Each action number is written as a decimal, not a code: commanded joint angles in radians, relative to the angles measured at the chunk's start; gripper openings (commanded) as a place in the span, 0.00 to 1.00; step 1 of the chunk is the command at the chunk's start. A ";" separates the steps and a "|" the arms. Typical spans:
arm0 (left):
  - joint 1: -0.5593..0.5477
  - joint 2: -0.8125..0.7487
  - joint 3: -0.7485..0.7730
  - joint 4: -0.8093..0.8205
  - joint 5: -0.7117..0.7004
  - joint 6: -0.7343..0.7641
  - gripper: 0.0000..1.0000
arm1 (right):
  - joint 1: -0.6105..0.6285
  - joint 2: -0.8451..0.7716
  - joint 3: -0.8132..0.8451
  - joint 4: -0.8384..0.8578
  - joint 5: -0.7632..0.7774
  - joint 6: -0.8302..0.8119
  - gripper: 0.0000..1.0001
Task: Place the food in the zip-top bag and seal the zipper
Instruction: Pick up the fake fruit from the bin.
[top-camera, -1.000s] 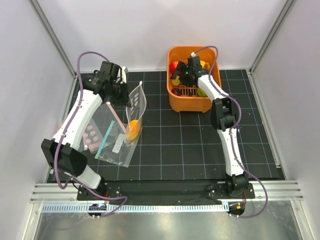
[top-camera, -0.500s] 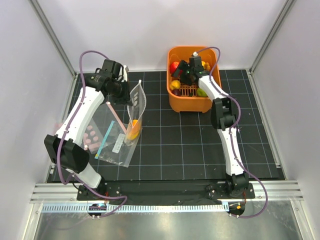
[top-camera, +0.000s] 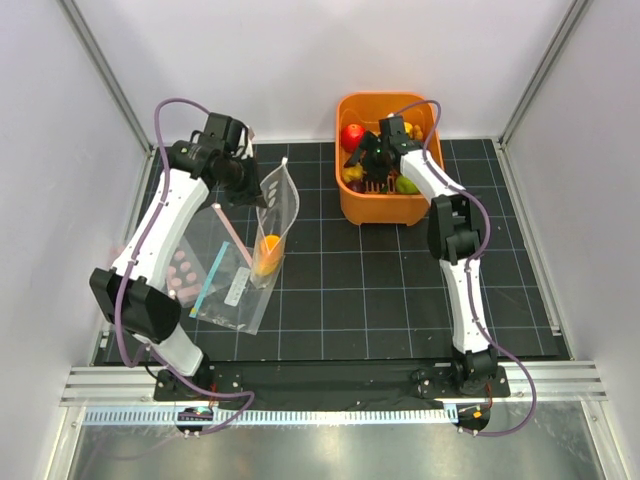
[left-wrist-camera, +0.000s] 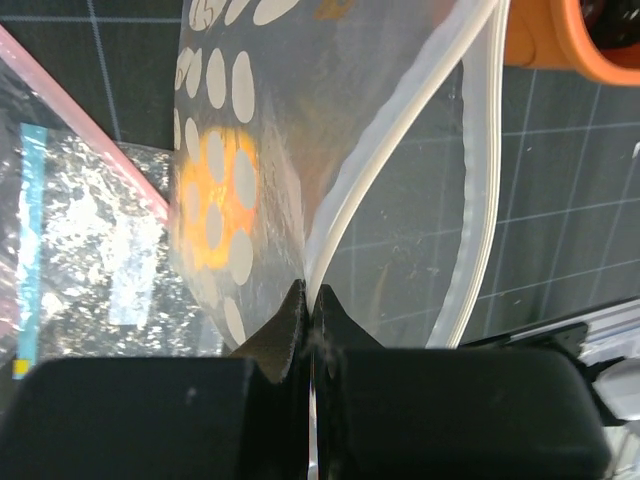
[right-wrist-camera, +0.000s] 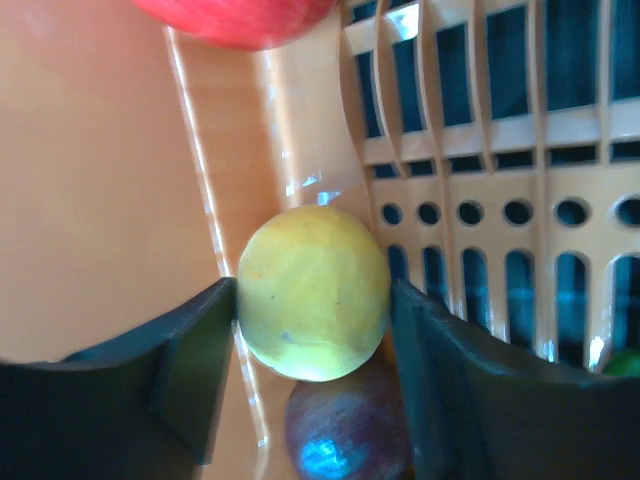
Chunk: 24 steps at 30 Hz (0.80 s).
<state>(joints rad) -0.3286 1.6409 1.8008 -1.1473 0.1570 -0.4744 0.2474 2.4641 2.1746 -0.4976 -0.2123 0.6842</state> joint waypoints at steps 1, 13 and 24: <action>-0.020 0.005 0.052 -0.016 -0.002 -0.102 0.00 | -0.016 -0.099 -0.032 -0.019 -0.015 0.046 0.62; -0.035 0.102 0.183 -0.086 0.016 -0.063 0.00 | -0.054 -0.191 0.005 0.010 -0.035 0.063 0.45; -0.036 0.105 0.163 -0.080 -0.019 -0.044 0.01 | -0.016 -0.488 -0.268 0.151 -0.167 0.064 0.40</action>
<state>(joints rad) -0.3618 1.7645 1.9461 -1.2392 0.1493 -0.5404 0.1879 2.0914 1.9694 -0.4442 -0.3035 0.7403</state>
